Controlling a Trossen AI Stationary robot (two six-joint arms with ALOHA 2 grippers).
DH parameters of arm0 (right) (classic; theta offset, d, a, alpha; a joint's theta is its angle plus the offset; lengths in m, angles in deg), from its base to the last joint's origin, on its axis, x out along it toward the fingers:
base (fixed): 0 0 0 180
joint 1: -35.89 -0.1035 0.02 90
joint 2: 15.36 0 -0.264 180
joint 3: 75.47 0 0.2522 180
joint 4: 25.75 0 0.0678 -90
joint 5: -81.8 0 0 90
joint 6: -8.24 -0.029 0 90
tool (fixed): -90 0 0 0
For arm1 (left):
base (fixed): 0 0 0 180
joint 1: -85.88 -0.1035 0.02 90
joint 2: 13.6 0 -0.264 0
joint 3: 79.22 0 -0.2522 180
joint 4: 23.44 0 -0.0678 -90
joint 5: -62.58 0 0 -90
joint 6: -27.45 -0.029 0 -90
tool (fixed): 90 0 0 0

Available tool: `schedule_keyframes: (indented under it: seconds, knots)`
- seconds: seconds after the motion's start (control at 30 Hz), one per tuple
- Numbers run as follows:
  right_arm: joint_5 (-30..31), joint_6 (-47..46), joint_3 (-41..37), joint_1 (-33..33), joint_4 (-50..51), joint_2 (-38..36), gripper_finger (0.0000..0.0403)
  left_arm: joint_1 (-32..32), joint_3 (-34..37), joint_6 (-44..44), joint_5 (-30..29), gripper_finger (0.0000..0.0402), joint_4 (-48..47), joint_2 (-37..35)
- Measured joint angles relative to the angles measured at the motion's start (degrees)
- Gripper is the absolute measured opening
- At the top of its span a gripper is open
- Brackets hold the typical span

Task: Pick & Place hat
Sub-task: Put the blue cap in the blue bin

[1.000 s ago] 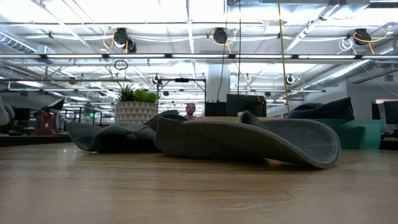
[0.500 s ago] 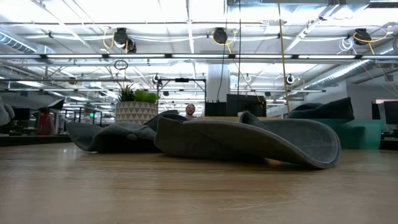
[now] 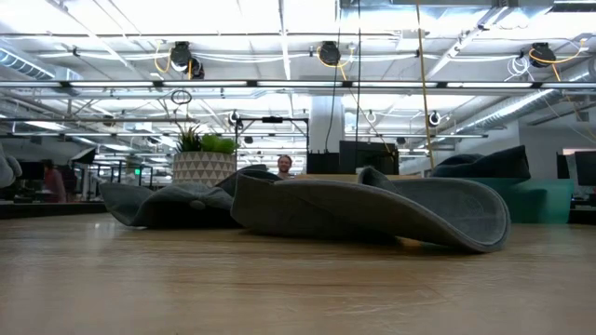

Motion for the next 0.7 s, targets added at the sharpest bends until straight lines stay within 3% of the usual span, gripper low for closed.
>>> schedule_keyframes:
  seconds: [0.17, 0.33, 0.7]
  knots:
    - [-0.2, -1.0, 0.0, 0.0, 0.4, -0.1, 0.0009, 0.0, -0.1, 1.4, 0.4, 0.0015, 1.2, -0.1]
    - [-0.3, -5.0, 0.0, 0.3, 3.3, -0.3, 0.0052, -1.0, -0.1, 5.6, 2.7, 0.0009, 1.8, -0.1]
    - [-0.4, -9.5, 0.0, 1.1, 22.9, -9.8, 0.0215, -7.3, -0.1, 8.6, 10.3, 0.0008, 1.7, -2.1]
